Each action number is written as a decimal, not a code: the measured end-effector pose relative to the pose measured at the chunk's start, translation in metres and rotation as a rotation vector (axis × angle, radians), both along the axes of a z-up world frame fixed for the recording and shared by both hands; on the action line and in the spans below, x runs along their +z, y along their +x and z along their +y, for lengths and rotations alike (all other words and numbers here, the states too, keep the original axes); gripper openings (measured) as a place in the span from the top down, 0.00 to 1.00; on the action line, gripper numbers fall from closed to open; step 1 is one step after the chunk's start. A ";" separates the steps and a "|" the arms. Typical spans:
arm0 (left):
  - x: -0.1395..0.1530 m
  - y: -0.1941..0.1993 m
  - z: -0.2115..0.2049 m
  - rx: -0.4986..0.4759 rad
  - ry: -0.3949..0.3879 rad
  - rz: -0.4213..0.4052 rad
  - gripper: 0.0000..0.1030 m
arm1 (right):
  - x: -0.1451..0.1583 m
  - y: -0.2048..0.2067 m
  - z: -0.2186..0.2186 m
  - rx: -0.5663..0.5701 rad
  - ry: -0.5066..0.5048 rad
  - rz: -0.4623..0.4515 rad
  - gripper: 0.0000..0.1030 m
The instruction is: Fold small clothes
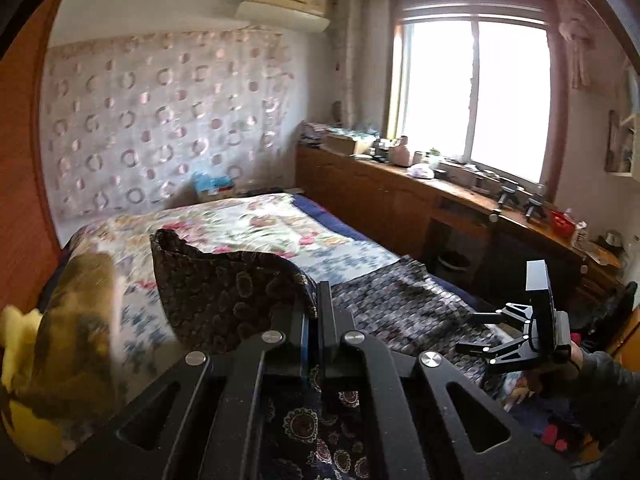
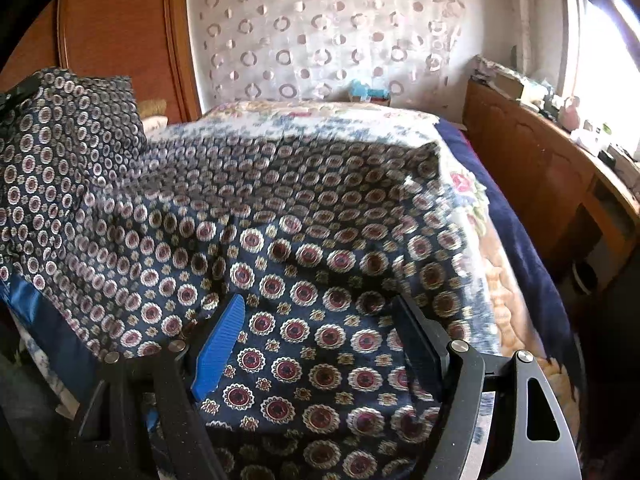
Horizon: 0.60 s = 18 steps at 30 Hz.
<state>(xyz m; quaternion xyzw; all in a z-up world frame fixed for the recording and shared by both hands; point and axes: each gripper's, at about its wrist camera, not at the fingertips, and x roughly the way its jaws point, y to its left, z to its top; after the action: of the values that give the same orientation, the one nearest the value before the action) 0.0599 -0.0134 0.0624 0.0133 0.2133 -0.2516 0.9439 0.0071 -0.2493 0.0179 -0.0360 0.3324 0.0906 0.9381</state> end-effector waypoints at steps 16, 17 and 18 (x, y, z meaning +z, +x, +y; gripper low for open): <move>-0.043 0.010 -0.013 0.008 0.046 0.106 0.32 | 0.023 -0.014 0.009 0.037 0.056 -0.061 0.25; -0.048 0.009 -0.010 0.014 0.053 0.116 0.28 | 0.024 -0.012 0.012 0.049 0.058 -0.061 0.25; -0.052 0.008 -0.008 0.019 0.059 0.123 0.27 | 0.024 -0.010 0.018 0.063 0.057 -0.060 0.25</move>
<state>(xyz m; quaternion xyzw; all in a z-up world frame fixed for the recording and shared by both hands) 0.0682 -0.0213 0.0108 0.0233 0.2783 -0.2367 0.9306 -0.0032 -0.2317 0.0420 -0.0224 0.3002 0.1282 0.9449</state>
